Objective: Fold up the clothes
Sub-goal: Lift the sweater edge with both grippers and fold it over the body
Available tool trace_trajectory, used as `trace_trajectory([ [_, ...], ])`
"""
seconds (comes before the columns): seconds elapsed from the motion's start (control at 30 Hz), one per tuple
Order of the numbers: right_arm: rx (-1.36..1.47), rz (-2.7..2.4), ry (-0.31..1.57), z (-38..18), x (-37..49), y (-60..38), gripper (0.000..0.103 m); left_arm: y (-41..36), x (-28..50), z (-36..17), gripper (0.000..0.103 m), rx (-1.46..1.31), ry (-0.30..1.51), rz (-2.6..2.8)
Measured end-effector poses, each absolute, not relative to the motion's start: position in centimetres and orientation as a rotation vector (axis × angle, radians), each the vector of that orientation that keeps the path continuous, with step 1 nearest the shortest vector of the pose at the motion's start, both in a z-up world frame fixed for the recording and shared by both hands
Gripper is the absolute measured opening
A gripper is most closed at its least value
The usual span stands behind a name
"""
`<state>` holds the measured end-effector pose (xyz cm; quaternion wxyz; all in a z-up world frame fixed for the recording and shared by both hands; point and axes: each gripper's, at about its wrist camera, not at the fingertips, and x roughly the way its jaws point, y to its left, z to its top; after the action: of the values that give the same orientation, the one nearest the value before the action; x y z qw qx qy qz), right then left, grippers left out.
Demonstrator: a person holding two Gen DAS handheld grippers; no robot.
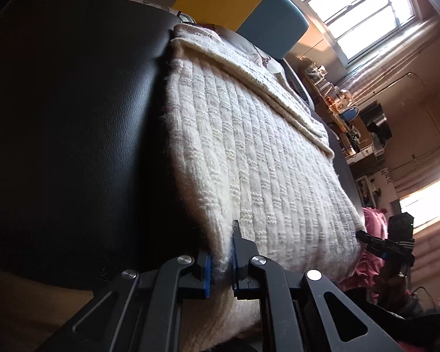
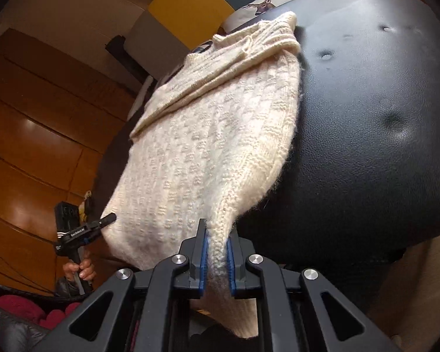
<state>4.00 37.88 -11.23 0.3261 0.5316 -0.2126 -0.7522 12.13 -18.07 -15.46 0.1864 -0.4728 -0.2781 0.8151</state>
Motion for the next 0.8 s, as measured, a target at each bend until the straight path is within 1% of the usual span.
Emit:
trace_trajectory([
  [0.07, 1.374, -1.940, -0.605, -10.8, 3.9, 38.1, 0.009, -18.1, 12.9, -14.3, 0.010, -1.277, -0.817, 2.239],
  [0.13, 1.330, -1.906, -0.694, -10.6, 3.3, 38.1, 0.009, -18.2, 12.9, -13.1, 0.010, -1.232, -0.872, 2.175],
  [0.23, 1.278, -1.883, -0.792, -9.9, 1.8, 37.6, 0.009, -18.5, 11.1, -11.3, 0.010, -1.186, -0.908, 2.147],
  [0.4, 1.223, -1.871, -0.892, -9.0, -1.7, 37.8, 0.009, -18.9, 7.9, -9.2, 0.010, -1.104, -1.002, 2.104],
  [0.53, 1.155, -1.879, -0.976, -8.2, -5.9, 37.5, 0.009, -20.0, 3.6, -7.9, 0.010, -1.044, -1.077, 2.109],
  [0.7, 1.081, -1.926, -1.013, -7.1, -13.6, 36.8, 0.009, -22.2, -3.2, -7.0, 0.010, -0.930, -1.205, 2.116],
  [0.8, 1.134, -1.964, -1.056, -8.3, -18.9, 36.3, 0.009, -22.2, -8.7, -8.4, 0.010, -0.989, -1.219, 2.157],
])
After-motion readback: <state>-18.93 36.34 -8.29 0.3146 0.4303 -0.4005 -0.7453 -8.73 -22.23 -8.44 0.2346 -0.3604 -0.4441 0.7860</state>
